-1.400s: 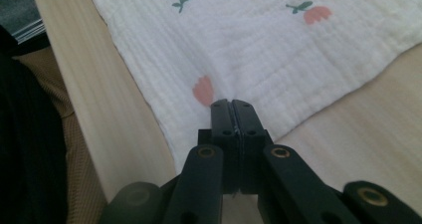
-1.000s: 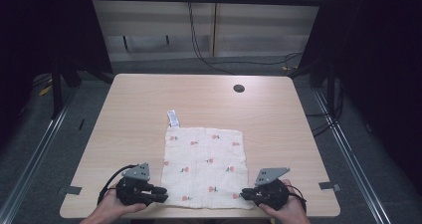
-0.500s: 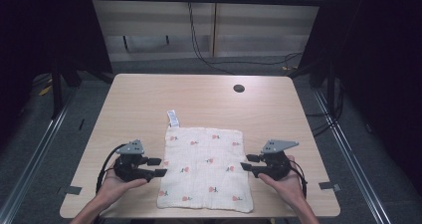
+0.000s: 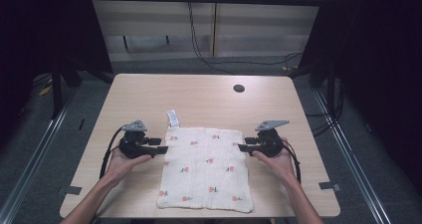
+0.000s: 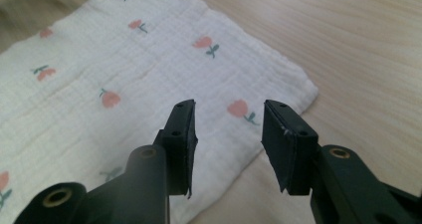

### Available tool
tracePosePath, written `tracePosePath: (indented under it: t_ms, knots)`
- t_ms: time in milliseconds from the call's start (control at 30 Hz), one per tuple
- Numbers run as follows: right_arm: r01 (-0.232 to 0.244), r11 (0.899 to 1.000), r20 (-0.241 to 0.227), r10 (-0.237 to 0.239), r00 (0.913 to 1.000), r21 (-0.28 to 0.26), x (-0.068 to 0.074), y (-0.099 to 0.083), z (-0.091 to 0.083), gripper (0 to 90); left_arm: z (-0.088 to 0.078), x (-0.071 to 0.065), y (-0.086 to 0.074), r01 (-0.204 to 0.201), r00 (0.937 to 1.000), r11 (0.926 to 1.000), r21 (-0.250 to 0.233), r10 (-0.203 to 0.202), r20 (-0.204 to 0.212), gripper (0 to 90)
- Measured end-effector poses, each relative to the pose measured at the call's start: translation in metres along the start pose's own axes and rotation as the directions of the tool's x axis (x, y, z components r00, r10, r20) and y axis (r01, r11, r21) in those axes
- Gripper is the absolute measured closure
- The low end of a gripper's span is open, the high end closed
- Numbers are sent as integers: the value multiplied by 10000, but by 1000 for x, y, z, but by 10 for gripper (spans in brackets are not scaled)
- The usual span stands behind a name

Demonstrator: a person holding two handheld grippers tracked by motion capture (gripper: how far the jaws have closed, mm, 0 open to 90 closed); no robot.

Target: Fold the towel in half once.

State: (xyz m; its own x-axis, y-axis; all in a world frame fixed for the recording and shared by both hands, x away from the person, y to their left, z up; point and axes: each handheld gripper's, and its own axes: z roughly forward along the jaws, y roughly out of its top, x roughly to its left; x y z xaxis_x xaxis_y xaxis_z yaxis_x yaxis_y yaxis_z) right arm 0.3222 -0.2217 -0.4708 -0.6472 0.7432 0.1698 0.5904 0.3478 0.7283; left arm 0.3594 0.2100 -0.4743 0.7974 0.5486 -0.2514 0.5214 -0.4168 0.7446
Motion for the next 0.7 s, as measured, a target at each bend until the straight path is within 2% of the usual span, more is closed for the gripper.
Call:
tracePosePath:
  t_ms: [67,133,267,300,367,400,467,533,567,667,700]
  knots:
    - [-24,10000,-66,24,10000,-10,-5,6,3,572,3,5,3,115,9999,9999,-26,-115,10,494]
    - [81,10000,74,-81,9999,53,-9,12,4,575,5,9,8,-10,10000,9998,182,11,-76,505]
    - [-80,10000,223,79,9997,49,-22,19,7,590,10,15,16,38,9997,10000,-7,-38,-245,526]
    - [-120,9999,360,116,9993,121,-25,21,8,590,11,17,18,48,9986,9999,-133,-55,-531,535]
    - [-220,9995,341,212,9992,229,-31,22,12,601,16,21,20,376,9976,9988,-316,-394,-570,558]
    - [-267,9995,294,261,9992,188,-33,23,13,608,19,22,20,343,9964,9990,-283,-364,-766,564]
    - [-366,9992,327,360,9988,172,-38,23,18,611,26,24,19,526,9970,9981,-326,-543,-547,561]
    - [-355,9987,351,343,9988,354,-41,23,24,608,32,26,19,399,9971,9992,-73,-403,-644,554]
    - [-328,9985,364,312,9988,436,-43,23,27,602,34,28,19,378,9980,9993,74,-373,-515,554]
    - [-459,9971,504,429,9978,600,-47,23,38,589,36,35,19,526,9972,9986,-96,-530,-529,547]
    - [-548,9969,495,521,9974,568,-48,23,40,589,38,38,19,440,9966,9990,69,-434,-696,547]
